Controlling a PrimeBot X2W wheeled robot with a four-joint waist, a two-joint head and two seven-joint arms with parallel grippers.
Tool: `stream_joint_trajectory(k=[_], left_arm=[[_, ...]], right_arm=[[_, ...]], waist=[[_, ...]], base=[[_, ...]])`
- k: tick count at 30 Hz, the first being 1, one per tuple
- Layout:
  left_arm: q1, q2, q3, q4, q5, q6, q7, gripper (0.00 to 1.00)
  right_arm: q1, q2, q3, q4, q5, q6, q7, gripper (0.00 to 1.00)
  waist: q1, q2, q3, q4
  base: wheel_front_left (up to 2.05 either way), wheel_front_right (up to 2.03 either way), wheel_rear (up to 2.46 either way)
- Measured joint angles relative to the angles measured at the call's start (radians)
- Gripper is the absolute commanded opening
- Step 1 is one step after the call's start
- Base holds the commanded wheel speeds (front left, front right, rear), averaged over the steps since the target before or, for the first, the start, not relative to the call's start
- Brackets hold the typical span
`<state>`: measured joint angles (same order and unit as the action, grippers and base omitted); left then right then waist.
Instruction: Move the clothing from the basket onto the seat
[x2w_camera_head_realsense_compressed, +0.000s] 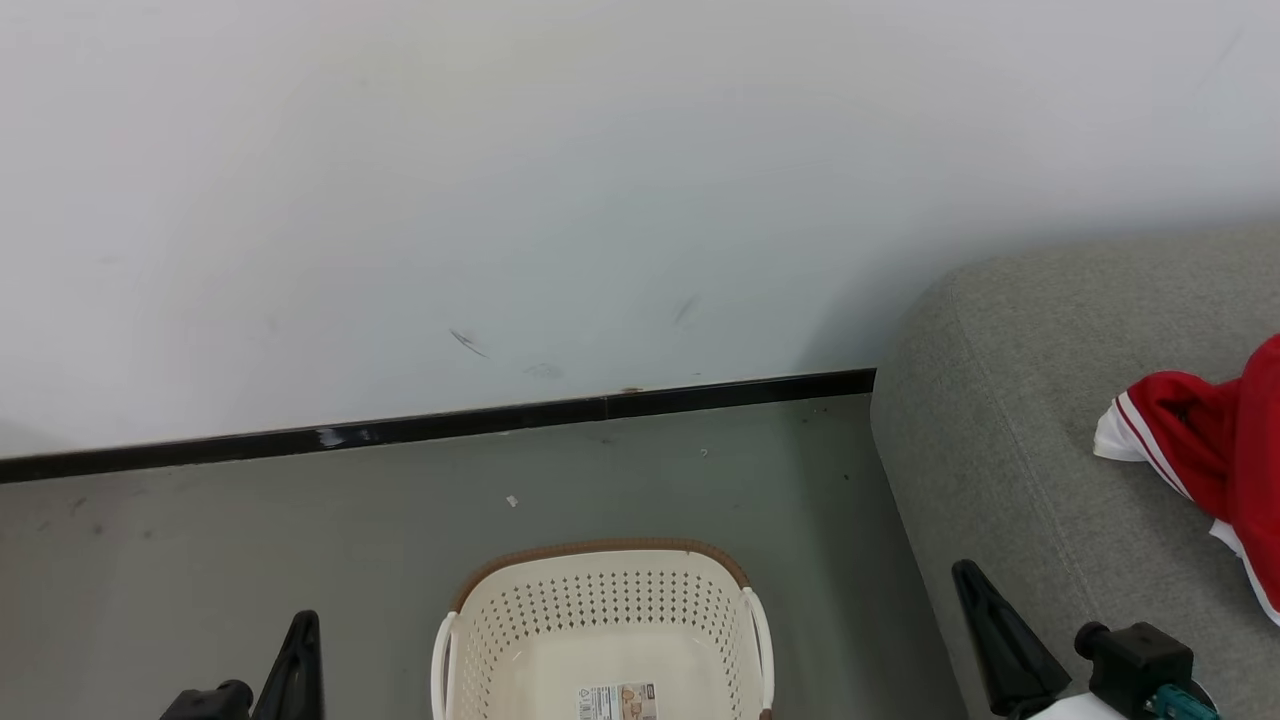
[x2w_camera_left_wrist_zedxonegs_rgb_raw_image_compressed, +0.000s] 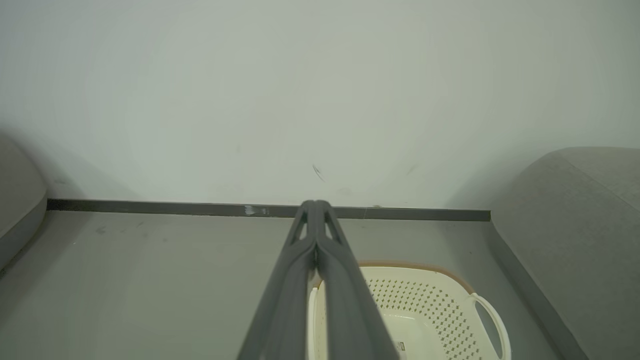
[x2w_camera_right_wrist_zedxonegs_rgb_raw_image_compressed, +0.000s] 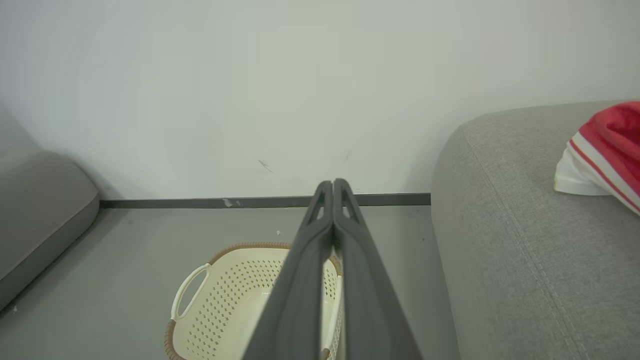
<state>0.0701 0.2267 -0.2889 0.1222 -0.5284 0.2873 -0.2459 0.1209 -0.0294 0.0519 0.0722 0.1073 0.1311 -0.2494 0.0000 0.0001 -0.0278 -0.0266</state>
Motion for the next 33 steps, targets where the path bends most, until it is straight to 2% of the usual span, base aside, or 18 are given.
stream_joint_trajectory(k=[7,19,25,33], left_arm=[[0.003,-0.005,0.014,0.000,-0.057,-0.016,0.016,0.00],[0.003,-0.028,0.048,-0.001,-0.182,-0.054,0.051,0.00],[0.002,-0.035,0.065,-0.001,-0.239,-0.072,0.067,0.00],[0.001,-0.045,0.089,0.002,-0.314,-0.099,0.092,0.00]], right_arm=[[0.011,0.000,0.024,-0.020,0.055,0.000,0.000,0.00],[0.024,0.000,0.024,-0.035,0.239,0.000,0.003,0.00],[0.020,0.000,0.003,-0.030,0.339,0.000,0.023,0.00],[0.017,-0.008,-0.005,-0.023,0.452,0.000,0.046,0.00]], waist=[[0.0000,0.0000,0.002,0.000],[0.0007,0.0000,0.007,0.004],[0.0032,0.0000,0.007,0.006],[0.0090,0.0000,0.005,0.009]], base=[[0.00,0.00,0.00],[0.00,0.00,0.00],[0.00,0.00,0.00],[0.00,0.00,0.00]])
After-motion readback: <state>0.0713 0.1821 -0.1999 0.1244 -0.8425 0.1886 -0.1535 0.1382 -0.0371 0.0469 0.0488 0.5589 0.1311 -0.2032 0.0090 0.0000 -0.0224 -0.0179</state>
